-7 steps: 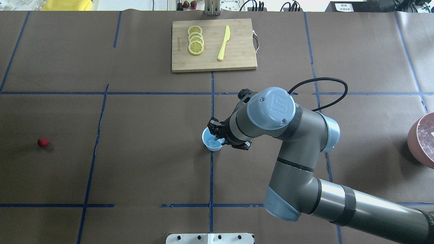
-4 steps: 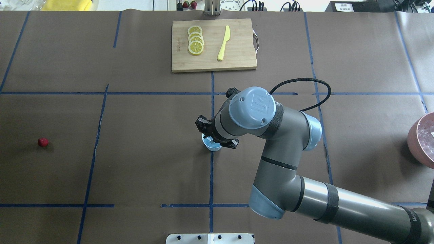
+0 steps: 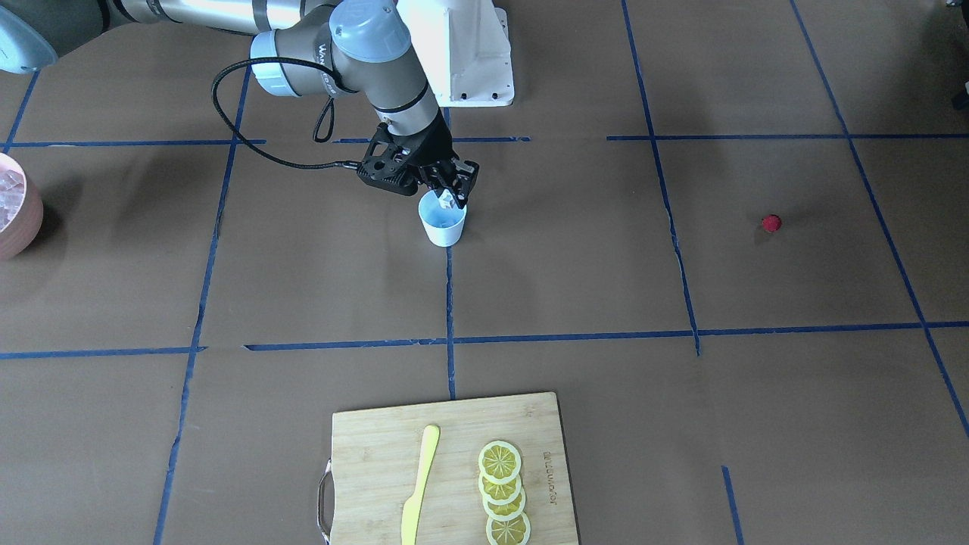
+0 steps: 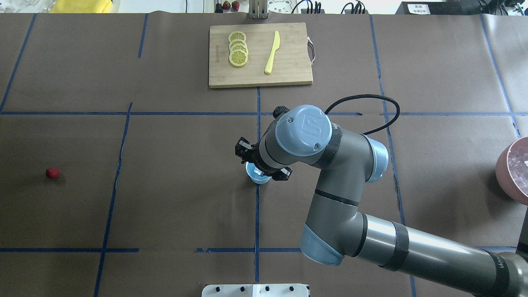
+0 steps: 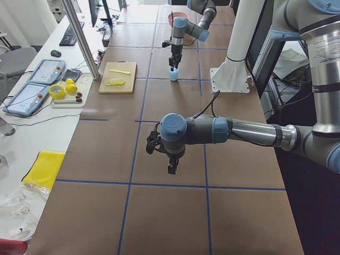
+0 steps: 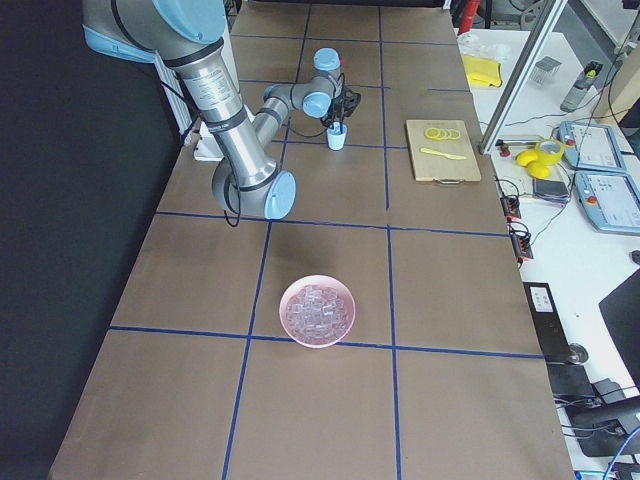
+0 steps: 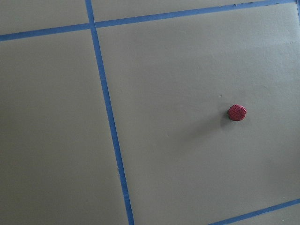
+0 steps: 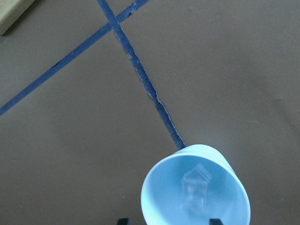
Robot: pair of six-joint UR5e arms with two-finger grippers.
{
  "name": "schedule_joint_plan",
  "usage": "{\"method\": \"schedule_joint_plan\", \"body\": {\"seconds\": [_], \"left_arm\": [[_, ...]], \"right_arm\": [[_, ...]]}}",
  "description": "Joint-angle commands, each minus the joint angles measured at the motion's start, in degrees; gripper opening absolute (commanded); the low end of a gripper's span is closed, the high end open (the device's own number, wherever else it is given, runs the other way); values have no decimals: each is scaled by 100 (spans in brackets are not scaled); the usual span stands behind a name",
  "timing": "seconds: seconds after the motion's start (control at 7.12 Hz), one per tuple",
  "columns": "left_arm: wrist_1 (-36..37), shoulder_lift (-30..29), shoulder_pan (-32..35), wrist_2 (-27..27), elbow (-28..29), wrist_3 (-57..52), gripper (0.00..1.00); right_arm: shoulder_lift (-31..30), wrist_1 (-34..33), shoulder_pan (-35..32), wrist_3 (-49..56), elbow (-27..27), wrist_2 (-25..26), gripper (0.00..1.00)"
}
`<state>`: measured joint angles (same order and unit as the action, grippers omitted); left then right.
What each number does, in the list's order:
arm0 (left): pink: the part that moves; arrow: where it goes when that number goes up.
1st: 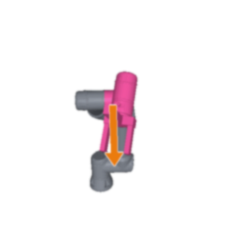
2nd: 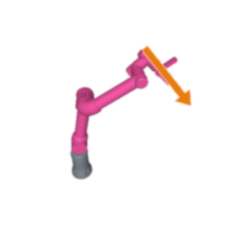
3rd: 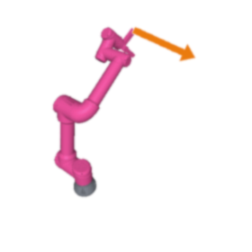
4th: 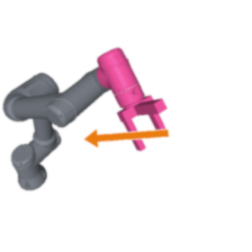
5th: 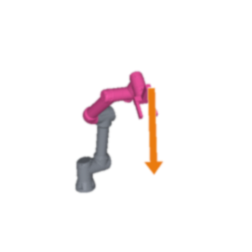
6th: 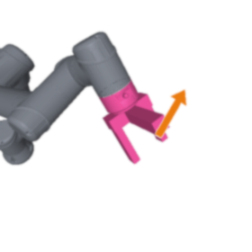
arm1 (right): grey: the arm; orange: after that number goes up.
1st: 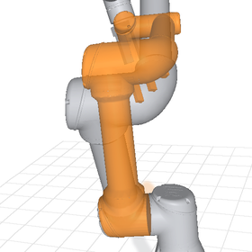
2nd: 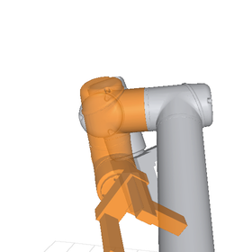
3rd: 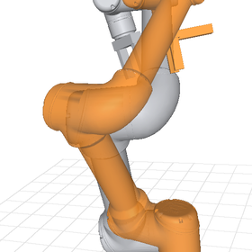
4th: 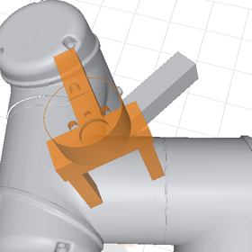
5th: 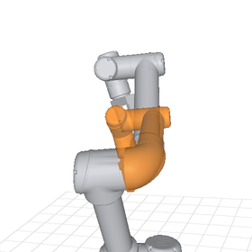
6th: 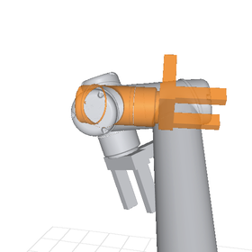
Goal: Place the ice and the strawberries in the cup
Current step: 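Open the right gripper to drop the ice cube into the cup, then move the right gripper back to the pink bowl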
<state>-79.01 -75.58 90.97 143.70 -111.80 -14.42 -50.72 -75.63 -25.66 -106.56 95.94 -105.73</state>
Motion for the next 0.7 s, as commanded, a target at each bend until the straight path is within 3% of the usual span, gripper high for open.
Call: {"method": "schedule_joint_plan", "body": {"seconds": [0.0,0.28,0.42,0.56], "left_arm": [[0,0,0,0,0,0,100],[0,0,-9,0,0,0,100],[0,0,0,0,9,0,100],[0,0,0,0,9,0,100]], "right_arm": [[1,-5,0,3,-5,0,73],[1,-31,-174,3,73,-87,72],[-130,-205,-594,3,283,-749,72],[-688,-328,-1050,38,729,-1391,72]]}}
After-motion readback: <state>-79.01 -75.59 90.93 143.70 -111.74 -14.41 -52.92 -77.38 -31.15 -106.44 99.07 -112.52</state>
